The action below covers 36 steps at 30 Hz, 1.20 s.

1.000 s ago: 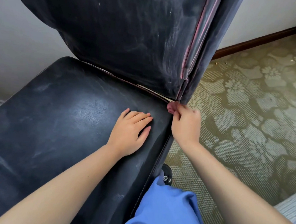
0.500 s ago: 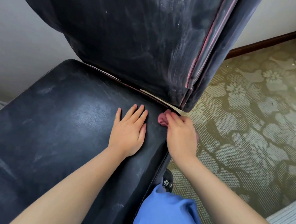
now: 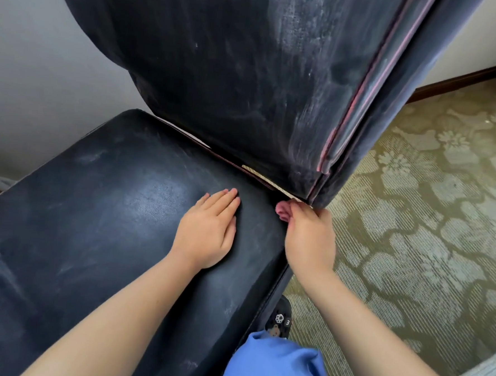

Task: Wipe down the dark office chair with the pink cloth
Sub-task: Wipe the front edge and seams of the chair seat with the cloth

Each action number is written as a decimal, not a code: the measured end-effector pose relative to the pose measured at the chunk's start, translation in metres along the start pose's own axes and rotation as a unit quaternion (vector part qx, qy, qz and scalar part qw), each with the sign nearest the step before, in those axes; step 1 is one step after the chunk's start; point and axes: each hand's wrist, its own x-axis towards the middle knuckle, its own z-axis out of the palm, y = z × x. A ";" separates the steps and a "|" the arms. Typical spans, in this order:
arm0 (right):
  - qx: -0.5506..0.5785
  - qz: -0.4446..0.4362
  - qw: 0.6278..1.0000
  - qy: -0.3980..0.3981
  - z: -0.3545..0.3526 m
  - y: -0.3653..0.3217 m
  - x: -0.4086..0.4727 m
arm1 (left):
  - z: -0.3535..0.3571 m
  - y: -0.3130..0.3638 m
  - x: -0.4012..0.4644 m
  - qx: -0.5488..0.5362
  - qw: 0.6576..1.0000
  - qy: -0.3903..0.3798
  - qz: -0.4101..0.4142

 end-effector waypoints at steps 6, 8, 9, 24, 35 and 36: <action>-0.009 -0.027 0.998 -0.060 0.011 -0.051 0.044 | -0.002 0.001 -0.002 0.055 0.994 -0.041 -0.080; -0.012 -0.041 0.997 -0.066 0.004 -0.039 0.038 | -0.003 0.002 -0.001 0.053 0.994 -0.049 -0.079; -0.021 -0.050 0.997 -0.057 0.000 -0.029 0.030 | -0.004 0.002 0.000 0.052 0.994 -0.048 -0.078; -0.025 -0.088 0.987 -0.128 -0.008 -0.042 0.035 | -0.016 -0.036 0.001 0.030 0.998 -0.047 0.030; 0.021 -0.094 0.982 -0.161 0.030 -0.083 0.075 | -0.014 -0.046 0.000 0.002 0.993 -0.057 -0.107; 0.029 -0.089 0.980 -0.174 0.027 -0.081 0.074 | -0.018 -0.051 0.000 0.007 0.994 -0.061 -0.086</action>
